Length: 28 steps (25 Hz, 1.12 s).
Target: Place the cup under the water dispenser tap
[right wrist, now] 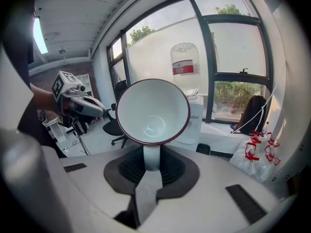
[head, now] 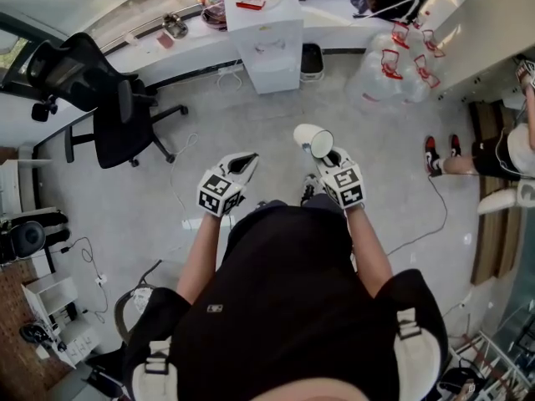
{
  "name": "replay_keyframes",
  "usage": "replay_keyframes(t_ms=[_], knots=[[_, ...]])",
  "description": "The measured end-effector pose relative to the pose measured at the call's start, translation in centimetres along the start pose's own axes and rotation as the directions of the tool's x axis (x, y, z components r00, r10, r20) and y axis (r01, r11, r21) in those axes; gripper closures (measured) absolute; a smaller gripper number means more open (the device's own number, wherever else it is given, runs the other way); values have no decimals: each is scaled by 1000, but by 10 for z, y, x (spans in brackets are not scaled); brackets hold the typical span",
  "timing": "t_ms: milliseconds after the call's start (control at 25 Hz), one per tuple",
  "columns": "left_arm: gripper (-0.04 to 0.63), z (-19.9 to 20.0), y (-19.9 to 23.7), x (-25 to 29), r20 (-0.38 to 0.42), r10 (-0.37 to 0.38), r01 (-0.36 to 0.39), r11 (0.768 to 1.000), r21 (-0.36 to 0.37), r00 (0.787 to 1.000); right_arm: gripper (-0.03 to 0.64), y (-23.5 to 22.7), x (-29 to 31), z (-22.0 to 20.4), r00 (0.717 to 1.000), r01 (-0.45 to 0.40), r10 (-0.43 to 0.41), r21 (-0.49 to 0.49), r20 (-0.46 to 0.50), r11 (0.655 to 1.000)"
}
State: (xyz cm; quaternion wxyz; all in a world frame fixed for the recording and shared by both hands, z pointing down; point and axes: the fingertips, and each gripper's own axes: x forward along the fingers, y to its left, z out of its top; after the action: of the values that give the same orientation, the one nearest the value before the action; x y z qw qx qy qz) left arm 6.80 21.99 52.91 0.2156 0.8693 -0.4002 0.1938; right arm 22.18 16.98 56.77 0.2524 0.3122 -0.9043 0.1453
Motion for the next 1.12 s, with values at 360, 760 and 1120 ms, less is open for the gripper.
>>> replay_keyframes(t_ms=[360, 760, 1120], knots=[[595, 24, -7, 31, 16, 110, -109, 993, -40, 994, 578, -57, 0, -2, 995, -92, 90, -51, -47, 994], [595, 34, -15, 54, 31, 186, -184, 980, -72, 982, 578, -97, 1, -4, 992, -122, 118, -98, -53, 988], [595, 58, -19, 84, 38, 181, -179, 983, -50, 983, 578, -149, -11, -12, 994, -84, 78, -79, -71, 993]])
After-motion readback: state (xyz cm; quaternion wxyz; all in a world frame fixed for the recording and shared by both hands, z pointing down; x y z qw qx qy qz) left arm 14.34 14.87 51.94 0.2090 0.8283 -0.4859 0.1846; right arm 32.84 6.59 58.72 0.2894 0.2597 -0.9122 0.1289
